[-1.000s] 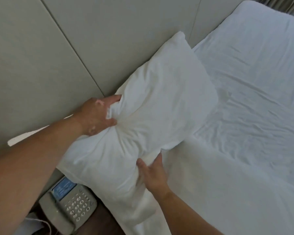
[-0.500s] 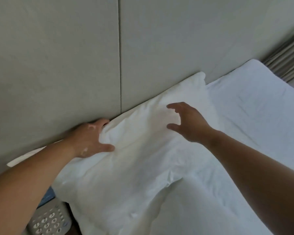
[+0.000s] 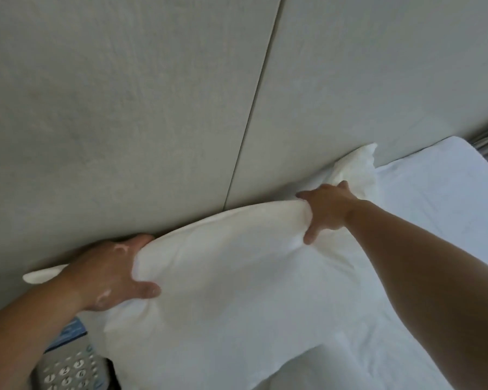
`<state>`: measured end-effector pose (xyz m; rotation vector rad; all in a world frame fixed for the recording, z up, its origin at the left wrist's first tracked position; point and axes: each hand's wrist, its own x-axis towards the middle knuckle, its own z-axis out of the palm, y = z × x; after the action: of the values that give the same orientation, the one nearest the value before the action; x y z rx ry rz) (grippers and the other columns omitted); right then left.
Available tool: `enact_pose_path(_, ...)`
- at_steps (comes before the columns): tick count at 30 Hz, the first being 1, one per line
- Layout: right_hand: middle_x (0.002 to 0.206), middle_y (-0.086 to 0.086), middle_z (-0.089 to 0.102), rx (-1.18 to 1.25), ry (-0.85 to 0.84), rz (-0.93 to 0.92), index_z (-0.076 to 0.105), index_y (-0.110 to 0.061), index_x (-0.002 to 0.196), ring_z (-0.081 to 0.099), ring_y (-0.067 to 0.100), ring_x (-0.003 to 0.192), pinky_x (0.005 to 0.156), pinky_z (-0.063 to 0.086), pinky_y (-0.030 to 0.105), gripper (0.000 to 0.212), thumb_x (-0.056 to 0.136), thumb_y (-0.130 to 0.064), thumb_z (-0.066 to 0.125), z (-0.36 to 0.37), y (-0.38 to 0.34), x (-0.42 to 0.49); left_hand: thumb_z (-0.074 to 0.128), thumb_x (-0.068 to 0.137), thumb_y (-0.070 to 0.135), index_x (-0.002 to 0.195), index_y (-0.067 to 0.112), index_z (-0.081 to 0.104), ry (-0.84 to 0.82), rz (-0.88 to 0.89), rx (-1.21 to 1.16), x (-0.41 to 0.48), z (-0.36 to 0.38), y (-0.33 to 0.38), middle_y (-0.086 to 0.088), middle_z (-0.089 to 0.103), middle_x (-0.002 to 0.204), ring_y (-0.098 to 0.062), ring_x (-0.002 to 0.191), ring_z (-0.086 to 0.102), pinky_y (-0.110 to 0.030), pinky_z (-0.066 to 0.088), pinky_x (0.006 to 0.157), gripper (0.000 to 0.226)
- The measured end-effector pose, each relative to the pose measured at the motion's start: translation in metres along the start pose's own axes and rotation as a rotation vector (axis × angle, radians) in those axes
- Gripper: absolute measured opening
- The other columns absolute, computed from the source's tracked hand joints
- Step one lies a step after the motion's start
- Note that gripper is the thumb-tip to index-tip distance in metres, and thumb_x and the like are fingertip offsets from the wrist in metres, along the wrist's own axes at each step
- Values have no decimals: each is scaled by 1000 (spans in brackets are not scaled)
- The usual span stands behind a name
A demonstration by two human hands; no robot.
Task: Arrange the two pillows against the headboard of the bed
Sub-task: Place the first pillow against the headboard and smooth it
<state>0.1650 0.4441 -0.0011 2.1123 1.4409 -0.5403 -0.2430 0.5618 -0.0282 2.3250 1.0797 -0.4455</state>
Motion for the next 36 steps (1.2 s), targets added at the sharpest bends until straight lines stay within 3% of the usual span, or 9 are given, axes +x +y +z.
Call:
enact_pose_path(4,85,-10,74,-39,131,12,75,-37,102,65,20,94,83,32,41,67,48,-76,78,15,3,-14,92,59,54,115,34,68,99,-59,-184,-6,9,-2,7,76,106,-21,100,71,-31,48,77,64)
enact_pose_path(8,73,-11,69,26,212,24,78,-32,90,63,20,83,85,37,40,53,55,-72,84,-3,21,-39,95,62,34,77,39,63,154,-19,-237,-21,-8,17,19,64,77,-10,75,63,-22,41,61,36)
enact_pose_path(13,81,-4,77,135,241,59,79,-26,85,67,25,88,87,43,39,57,50,-69,90,-28,45,-72,95,61,41,84,22,72,195,4,-162,-56,-46,46,9,73,73,-3,70,66,-28,51,66,37)
enact_pose_path(17,90,-4,75,174,294,56,78,-28,90,61,25,90,86,40,37,61,49,-70,91,-51,43,-76,97,63,36,79,31,68,207,-18,-131,-74,-72,53,25,71,82,8,76,65,-12,39,58,33)
enact_pose_path(19,96,-4,69,172,316,57,75,-29,101,59,27,102,91,41,41,66,51,-71,89,-53,37,-69,97,62,39,87,29,68,256,-51,-86,-71,-77,54,15,71,73,-2,76,68,-19,39,60,40)
enact_pose_path(21,116,-1,60,136,289,71,70,-35,123,49,30,126,100,42,46,76,57,-68,89,-50,32,-60,96,60,47,106,30,69,302,-103,33,-61,-73,56,9,76,91,-25,91,72,-31,39,65,56)
enact_pose_path(25,170,-4,19,79,172,118,41,-40,157,5,30,159,113,33,65,110,61,-53,94,-42,31,-46,92,60,55,123,24,67,324,-120,118,-50,-52,55,-8,80,105,-33,96,74,-32,39,69,74)
enact_pose_path(30,169,-11,26,78,154,98,32,-37,161,4,27,160,112,36,64,120,59,-50,95,-29,37,-41,93,61,52,123,22,67,324,-139,93,-48,-49,53,-9,79,106,-34,96,73,-31,38,69,73)
enact_pose_path(36,171,-2,21,131,272,71,33,-32,162,6,25,161,117,40,53,112,68,-53,91,-22,44,-58,92,62,52,126,20,63,265,-161,109,-53,-52,59,-9,77,113,-33,103,71,-30,40,72,76)
